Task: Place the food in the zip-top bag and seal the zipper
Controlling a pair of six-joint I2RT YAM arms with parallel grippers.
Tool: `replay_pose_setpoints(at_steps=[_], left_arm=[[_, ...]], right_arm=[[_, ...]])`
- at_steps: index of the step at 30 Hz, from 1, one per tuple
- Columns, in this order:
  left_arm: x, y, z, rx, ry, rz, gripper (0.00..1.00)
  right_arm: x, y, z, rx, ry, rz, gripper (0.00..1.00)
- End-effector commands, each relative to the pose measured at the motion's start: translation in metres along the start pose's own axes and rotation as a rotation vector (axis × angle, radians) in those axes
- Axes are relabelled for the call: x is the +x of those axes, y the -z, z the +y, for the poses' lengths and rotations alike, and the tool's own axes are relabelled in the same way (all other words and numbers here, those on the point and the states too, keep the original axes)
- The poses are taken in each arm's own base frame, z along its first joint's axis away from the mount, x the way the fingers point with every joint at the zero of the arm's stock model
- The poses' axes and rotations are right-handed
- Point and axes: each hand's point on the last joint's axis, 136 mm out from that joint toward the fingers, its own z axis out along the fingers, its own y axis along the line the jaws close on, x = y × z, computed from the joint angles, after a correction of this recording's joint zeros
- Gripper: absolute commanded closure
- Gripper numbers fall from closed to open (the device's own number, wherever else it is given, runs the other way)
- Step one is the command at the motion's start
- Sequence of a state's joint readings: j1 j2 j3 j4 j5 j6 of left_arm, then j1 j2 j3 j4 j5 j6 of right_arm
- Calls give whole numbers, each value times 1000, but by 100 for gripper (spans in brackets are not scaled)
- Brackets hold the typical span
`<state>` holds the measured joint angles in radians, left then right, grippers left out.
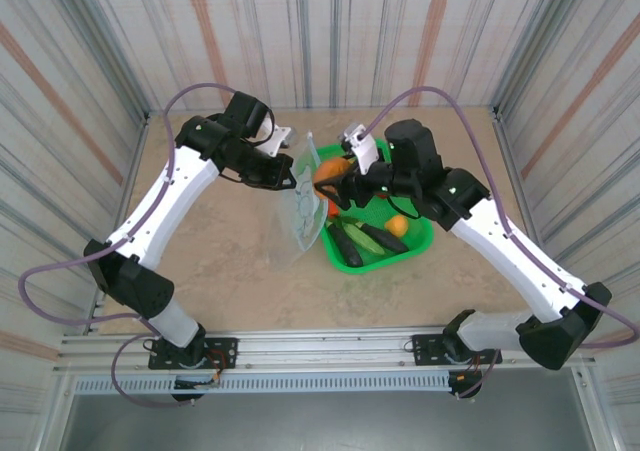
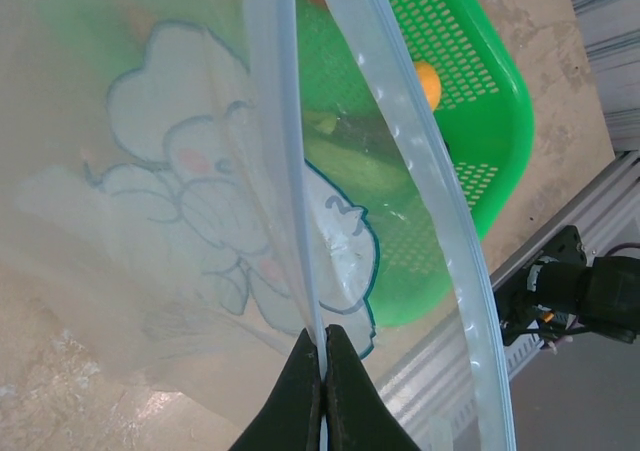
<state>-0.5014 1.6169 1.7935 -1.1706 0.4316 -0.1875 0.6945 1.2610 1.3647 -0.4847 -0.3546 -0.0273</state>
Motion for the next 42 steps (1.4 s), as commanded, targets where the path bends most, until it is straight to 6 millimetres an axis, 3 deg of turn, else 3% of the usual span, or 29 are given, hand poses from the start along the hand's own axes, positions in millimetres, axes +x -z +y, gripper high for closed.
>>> replay_pose_setpoints(at_steps=[1,8,14,22,26,28,33,38,42], left_arm=[[-3,5,-11,63,-23,-10,100],[2,7,-21,116,-16,-5,100],[3,8,-22,120,0,-4,100],[1,20,-18,68,30,-20,100],[0,26,-19,54,22,-19,100],[0,27,-21,64,22,-17,100],[3,17,-21,81,38,5,100],[5,11,-12,52,52,5,100],[5,11,0,45,116,-2,100]], right_arm=[[1,-8,19,-125,217,-72,16],[12,-26,31,-229,364,-88,17],[12,-41,22,-198,364,-65,16],[44,-61,6,-137,397,67,15],[60,-71,-5,-84,399,166,2],[64,-77,-9,-54,403,203,1],[40,-73,-3,-40,373,109,1],[1,-51,8,-40,289,-29,2],[-24,-30,-19,97,10,-31,5]])
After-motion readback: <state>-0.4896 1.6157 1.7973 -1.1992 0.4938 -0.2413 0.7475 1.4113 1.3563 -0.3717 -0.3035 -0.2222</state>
